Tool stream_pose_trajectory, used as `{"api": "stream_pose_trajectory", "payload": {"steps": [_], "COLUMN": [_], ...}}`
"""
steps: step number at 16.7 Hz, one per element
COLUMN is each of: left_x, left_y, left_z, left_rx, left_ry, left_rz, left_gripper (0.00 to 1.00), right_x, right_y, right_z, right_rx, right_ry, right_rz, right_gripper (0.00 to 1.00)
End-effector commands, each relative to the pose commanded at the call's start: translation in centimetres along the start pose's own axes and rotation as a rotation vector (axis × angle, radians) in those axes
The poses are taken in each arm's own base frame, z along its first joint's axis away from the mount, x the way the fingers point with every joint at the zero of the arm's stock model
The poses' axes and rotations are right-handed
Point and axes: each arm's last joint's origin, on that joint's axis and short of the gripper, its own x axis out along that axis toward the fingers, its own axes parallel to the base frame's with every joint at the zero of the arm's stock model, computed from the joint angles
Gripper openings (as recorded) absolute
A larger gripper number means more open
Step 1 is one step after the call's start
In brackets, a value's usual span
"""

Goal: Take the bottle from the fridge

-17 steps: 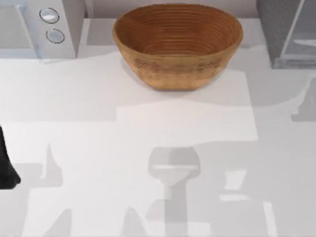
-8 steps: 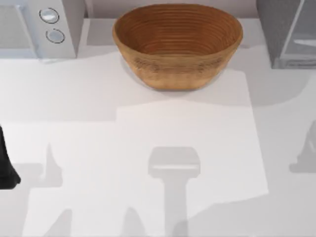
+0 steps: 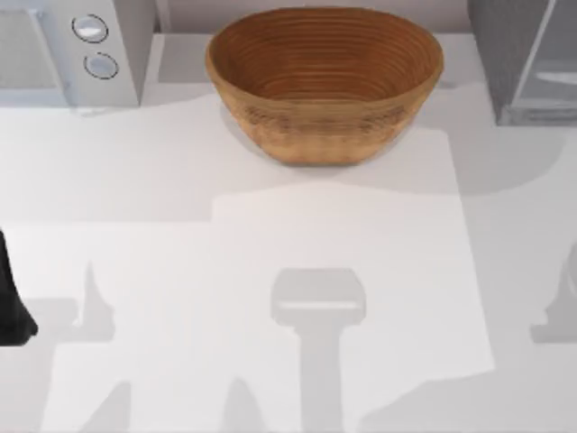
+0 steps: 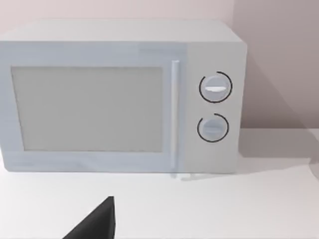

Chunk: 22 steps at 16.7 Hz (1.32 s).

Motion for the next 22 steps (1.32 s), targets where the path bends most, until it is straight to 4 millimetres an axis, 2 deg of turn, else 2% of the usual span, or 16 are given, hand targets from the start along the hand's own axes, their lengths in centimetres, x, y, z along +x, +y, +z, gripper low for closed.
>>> {"api": "stream_pose_trajectory", "payload": {"steps": [5, 8, 11, 14, 17, 22], "left_x": [0.0, 0.0, 0.0, 0.0, 0.0, 0.0], "left_y": [0.0, 0.0, 0.0, 0.0, 0.0, 0.0], "left_z": [0.0, 0.0, 0.0, 0.0, 0.0, 0.0], "left_rx": [0.0, 0.0, 0.0, 0.0, 0.0, 0.0], "left_ry": [0.0, 0.0, 0.0, 0.0, 0.0, 0.0], "left_rz": [0.0, 0.0, 0.0, 0.0, 0.0, 0.0], "left_gripper": [1.0, 1.0, 1.0, 1.0, 1.0, 1.0], "right_x": [0.0, 0.3, 1.3, 3.1, 5.1, 6.9], "right_y": [0.0, 0.4, 1.2, 2.8, 5.3, 10.7], "right_z": [0.2, 1.6, 3.2, 3.9, 2.9, -0.7], "right_rx": [-0.001, -0.018, -0.034, -0.047, -0.072, -0.134], "right_ry": [-0.005, -0.049, -0.084, -0.065, 0.0, 0.093], "right_rz": [-0.002, -0.009, -0.024, -0.037, -0.043, -0.038], "right_gripper": [0.0, 0.0, 0.0, 0.0, 0.0, 0.0]}}
